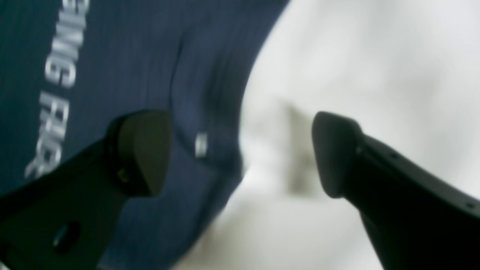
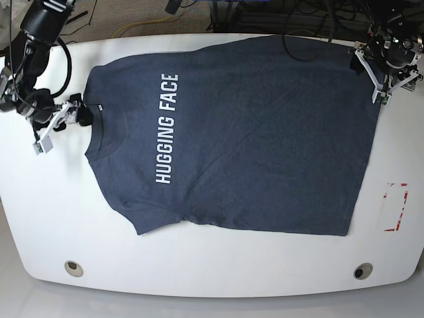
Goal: Fold the T-shirt properly
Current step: 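Release the shoulders and move both grippers toward the hem corners, then grasp the two hem corners with both grippers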
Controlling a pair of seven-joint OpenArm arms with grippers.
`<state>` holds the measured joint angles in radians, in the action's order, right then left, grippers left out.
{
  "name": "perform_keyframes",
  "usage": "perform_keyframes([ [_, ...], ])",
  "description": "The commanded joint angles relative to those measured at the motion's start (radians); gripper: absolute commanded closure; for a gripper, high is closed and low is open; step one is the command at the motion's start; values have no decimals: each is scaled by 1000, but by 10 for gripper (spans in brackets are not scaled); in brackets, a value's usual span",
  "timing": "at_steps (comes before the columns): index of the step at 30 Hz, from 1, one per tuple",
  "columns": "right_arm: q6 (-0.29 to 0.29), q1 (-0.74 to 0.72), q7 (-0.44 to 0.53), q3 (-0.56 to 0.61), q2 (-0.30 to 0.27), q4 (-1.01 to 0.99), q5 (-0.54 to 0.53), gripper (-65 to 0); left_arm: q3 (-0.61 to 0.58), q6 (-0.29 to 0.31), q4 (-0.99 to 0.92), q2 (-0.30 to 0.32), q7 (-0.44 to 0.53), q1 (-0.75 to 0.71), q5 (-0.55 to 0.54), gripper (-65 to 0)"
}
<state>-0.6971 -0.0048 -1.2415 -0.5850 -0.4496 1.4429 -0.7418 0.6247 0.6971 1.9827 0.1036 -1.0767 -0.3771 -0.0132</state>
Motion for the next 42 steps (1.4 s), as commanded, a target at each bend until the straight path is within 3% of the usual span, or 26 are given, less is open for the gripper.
perform_keyframes([
  [1, -1, -102, 18, -3, 10, -27, 94, -577, 2, 1, 17, 14, 11, 5, -6, -512],
  [8, -1, -329, 67, -3, 33, -270, 295, -577, 10, 1, 20, 14, 11, 76, -6, -511],
  [18, -1, -518, 260, -2, 36, -591, 525, -575, 10, 1, 14, 15, 11, 241, 3, -511],
  [24, -1, -541, 366, -2, 50, -723, 549, -575, 1, 1, 13, 18, 11, 326, 5, -511],
  [31, -1, -545, 378, -2, 117, -747, 555, -571, -49, 1, -61, 80, 11, 435, 5, -514],
  [33, -1, -545, 378, -2, 130, -747, 557, -525, -67, -30, -104, 98, 13, 467, 3, -515],
  [37, -1, -545, 378, -2, 147, -747, 558, -330, -79, -87, -205, 112, 13, 548, 3, -519],
  [42, -1, -547, 383, -2, 148, -747, 558, -108, -84, -139, -349, 124, 14, 636, 3, -610],
])
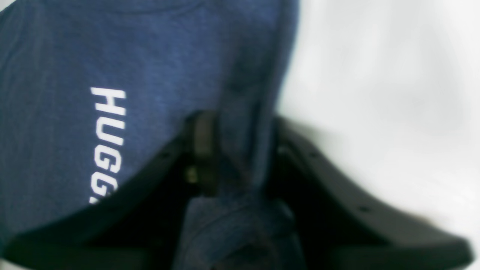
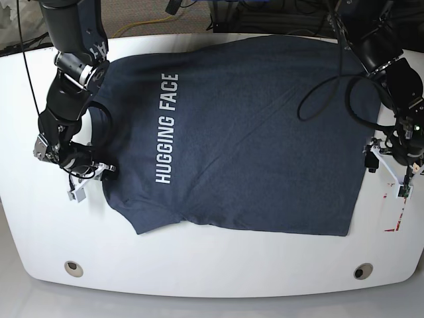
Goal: Fold the T-shirt properly
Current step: 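Grasp the two hem corners with both grippers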
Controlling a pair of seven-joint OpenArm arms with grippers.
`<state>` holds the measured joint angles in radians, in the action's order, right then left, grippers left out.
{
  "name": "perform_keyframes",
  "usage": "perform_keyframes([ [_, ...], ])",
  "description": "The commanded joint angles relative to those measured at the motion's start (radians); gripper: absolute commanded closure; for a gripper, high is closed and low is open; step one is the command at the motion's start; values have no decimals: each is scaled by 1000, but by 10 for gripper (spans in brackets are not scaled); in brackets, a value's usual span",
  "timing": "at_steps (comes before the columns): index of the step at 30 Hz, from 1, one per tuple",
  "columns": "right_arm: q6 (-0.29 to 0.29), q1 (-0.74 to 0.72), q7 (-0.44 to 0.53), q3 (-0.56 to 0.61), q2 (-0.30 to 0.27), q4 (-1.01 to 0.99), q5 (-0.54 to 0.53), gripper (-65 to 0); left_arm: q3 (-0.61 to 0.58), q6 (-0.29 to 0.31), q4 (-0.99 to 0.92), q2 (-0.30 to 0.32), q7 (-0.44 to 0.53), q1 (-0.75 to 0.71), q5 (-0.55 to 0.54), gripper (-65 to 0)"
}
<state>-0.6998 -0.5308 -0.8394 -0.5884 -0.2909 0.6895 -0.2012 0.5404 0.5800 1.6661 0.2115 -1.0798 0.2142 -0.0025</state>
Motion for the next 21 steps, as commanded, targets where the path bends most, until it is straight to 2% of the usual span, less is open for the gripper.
perform_keyframes([
  [1, 2, -21, -19, 2, -12, 6, 18, -84, 1, -38, -57, 16, 17, 61, -9, -624],
  [4, 2, -21, -19, 2, -12, 6, 18, -44, 1, -68, -156, 16, 56, 113, -11, -640],
  [10, 2, -21, -19, 2, -12, 6, 18, -43, 1, -114, -372, 15, 207, 182, -7, -640],
  [13, 2, -21, -19, 2, -14, 6, 18, -43, 1, -122, -496, 18, 267, 224, -7, -640],
  [16, 2, -21, -19, 2, -14, 6, 18, -43, -3, -122, -608, 47, 324, 253, -7, -640],
  [21, 2, -19, -19, 2, -14, 6, 15, -43, -87, -117, -752, 84, 393, 302, -14, -640],
])
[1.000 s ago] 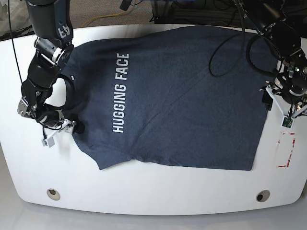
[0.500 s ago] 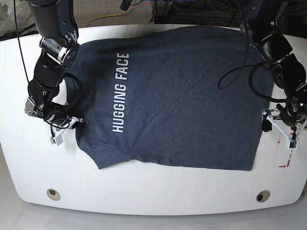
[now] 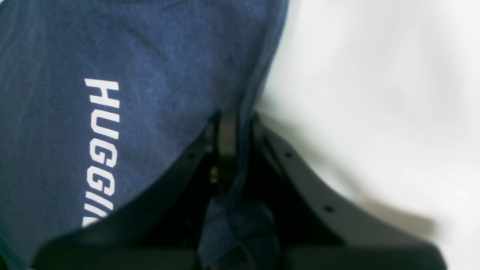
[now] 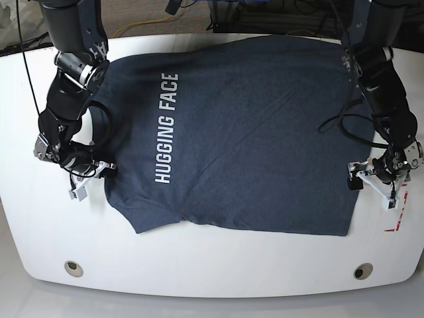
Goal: Fold the T-shirt properly
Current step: 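Grasp the two hem corners with both grippers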
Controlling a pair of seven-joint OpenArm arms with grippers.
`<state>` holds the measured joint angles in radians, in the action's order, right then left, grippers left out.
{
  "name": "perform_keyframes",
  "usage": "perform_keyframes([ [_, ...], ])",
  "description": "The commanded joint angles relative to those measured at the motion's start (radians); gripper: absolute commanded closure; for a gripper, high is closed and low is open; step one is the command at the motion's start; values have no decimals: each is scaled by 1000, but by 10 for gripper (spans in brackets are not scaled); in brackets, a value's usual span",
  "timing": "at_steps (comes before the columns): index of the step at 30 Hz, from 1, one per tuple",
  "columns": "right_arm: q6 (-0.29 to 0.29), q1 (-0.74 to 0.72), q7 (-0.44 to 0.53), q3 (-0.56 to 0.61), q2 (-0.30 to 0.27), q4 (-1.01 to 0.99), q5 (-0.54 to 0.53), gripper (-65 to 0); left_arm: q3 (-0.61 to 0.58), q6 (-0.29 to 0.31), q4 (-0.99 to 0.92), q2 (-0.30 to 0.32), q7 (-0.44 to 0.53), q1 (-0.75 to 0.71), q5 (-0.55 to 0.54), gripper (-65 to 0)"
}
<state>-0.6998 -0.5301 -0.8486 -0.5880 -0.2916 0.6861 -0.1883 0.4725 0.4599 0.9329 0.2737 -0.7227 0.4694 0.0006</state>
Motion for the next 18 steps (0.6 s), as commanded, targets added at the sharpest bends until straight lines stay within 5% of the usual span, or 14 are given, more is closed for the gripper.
perform_keyframes([
  [1, 2, -20, -10, 1, -13, 10, 2, -43, -31, 3, -47, 26, 50, 56, -17, -640],
  [8, 2, -20, -10, 0, -11, 10, -3, -43, -80, 7, -226, 26, 114, 111, -17, -640],
  [14, 2, -20, -10, 0, -11, 10, -4, -43, -82, 104, -259, 19, 116, 116, -17, -639],
  [18, 2, -20, -10, 0, -11, 10, -4, -43, -82, 118, -260, -7, 104, 113, -17, -639],
])
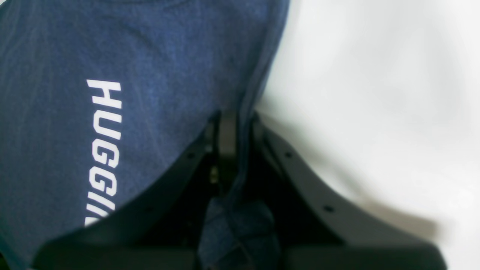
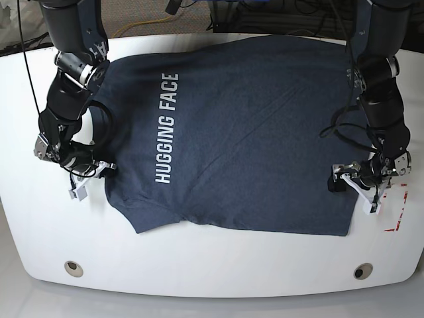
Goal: Fold the T-shirt properly
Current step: 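Grasp the two hem corners with both grippers, then lift the hem corners and pull them toward the collar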
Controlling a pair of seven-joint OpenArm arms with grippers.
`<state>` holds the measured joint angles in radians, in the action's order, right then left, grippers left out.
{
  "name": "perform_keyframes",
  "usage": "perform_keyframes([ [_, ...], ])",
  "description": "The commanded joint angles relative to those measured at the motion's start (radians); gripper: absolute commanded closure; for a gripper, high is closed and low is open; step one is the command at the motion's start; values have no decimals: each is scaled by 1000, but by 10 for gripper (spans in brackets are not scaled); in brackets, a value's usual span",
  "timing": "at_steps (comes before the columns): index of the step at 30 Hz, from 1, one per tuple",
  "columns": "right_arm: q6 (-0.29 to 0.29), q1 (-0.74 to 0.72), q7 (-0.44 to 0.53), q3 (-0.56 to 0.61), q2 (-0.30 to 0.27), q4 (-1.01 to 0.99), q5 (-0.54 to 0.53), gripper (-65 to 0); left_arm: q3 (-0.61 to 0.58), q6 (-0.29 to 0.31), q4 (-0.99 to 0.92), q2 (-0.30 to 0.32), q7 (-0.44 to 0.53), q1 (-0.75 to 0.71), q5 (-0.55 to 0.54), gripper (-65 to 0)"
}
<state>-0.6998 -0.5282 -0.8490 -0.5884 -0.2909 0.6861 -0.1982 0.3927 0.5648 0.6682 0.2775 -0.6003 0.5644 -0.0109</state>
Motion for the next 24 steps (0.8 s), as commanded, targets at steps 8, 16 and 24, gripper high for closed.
perform_keyframes([
  [8, 2, -19, -9, 0, -12, 10, 6, -43, 4, 96, 5, -22, -39, 15, -41, -475],
  [16, 2, -19, -9, -2, -12, 10, 6, -43, 4, 25, 5, -17, 13, 9, -113, -257],
  [24, 2, -19, -8, 0, -12, 11, 12, 0, -1, -53, 12, -16, 56, -20, -111, -1],
])
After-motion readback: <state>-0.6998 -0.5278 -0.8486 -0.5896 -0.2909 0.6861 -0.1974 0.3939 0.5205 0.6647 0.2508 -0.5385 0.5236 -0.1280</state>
